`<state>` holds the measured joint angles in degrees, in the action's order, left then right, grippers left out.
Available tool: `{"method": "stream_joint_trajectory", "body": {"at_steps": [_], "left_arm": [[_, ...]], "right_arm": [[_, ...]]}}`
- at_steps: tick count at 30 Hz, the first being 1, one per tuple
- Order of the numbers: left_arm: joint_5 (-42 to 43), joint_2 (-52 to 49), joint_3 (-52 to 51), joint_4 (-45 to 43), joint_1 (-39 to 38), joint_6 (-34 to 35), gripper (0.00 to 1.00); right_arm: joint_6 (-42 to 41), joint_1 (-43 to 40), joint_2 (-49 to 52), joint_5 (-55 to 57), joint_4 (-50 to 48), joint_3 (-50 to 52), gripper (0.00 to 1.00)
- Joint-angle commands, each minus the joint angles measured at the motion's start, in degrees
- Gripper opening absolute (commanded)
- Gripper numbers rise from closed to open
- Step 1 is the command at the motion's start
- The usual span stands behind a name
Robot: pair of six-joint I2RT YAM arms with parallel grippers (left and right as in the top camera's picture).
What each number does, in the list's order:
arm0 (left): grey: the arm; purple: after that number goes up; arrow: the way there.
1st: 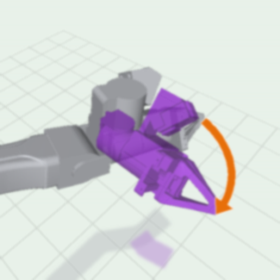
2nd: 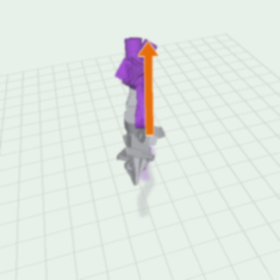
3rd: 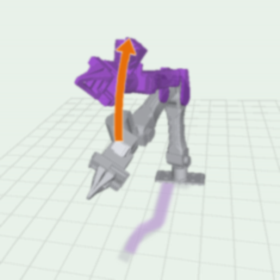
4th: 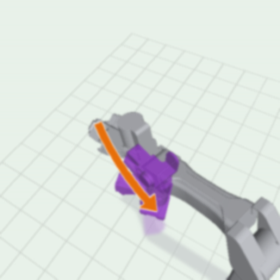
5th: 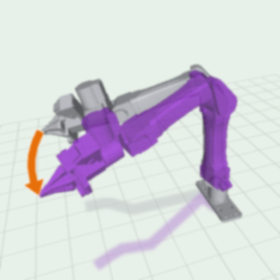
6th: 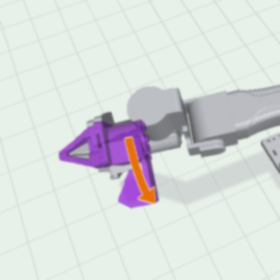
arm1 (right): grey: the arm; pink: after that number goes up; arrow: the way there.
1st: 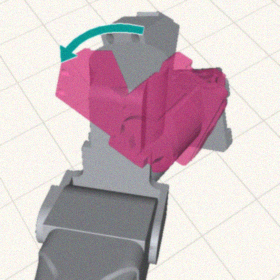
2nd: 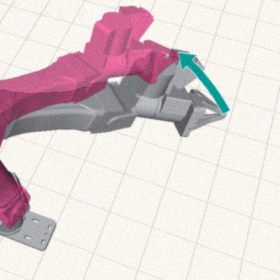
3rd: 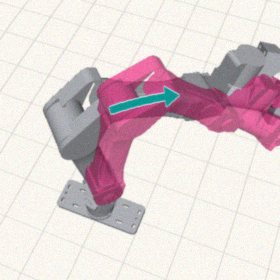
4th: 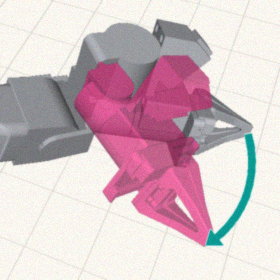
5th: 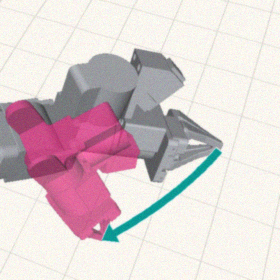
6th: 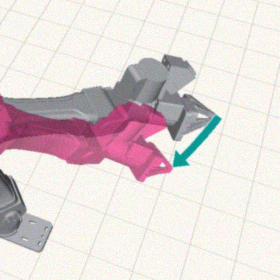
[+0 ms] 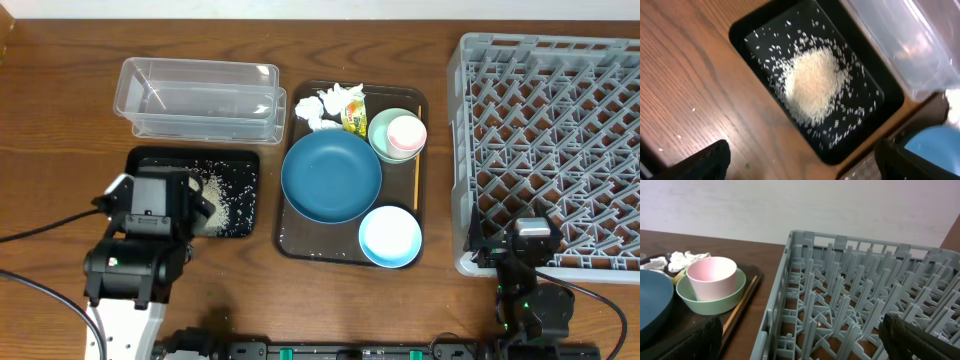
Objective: Sort waste into correct bins and load items into the dishwasher rack
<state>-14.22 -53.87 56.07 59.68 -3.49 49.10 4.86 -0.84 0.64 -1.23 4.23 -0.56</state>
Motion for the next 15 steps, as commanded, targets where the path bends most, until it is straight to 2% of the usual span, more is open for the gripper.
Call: {"method": "stream_joint_trajectory", "body": {"at_steps": [1, 3, 5, 8, 13, 15], "left_arm": [[3.4, -0.8, 1.1, -1.0, 4.7, -0.3, 0.95], [6.3, -1.2, 1.1, -1.1, 8.5, -0.4, 0.95], [5.8, -1.9, 1.0, -0.8, 12.0, -0.4, 0.95], [5.4, -2.8, 1.0, 0.5, 17.0, -0.4, 0.96], [5.4, -4.3, 1.0, 4.2, 21.3, -0.4, 0.96], [5.4, -4.8, 1.0, 4.8, 21.5, -0.4, 0.96]], "right_arm": [[0.4, -0.5, -0.3, 0.3, 0.0, 0.2, 0.99], [0.4, -0.5, -0.3, 0.4, -0.1, 0.2, 0.99], [0.3, -0.5, -0.3, 0.1, -0.9, 0.2, 0.99], [-2.8, -0.5, -0.3, -7.5, -4.7, 0.2, 0.99], [-24.0, -0.4, -0.3, -37.3, -11.5, 0.2, 0.99], [-32.5, -0.3, -0.3, -43.4, -14.5, 0.2, 0.99]]}}
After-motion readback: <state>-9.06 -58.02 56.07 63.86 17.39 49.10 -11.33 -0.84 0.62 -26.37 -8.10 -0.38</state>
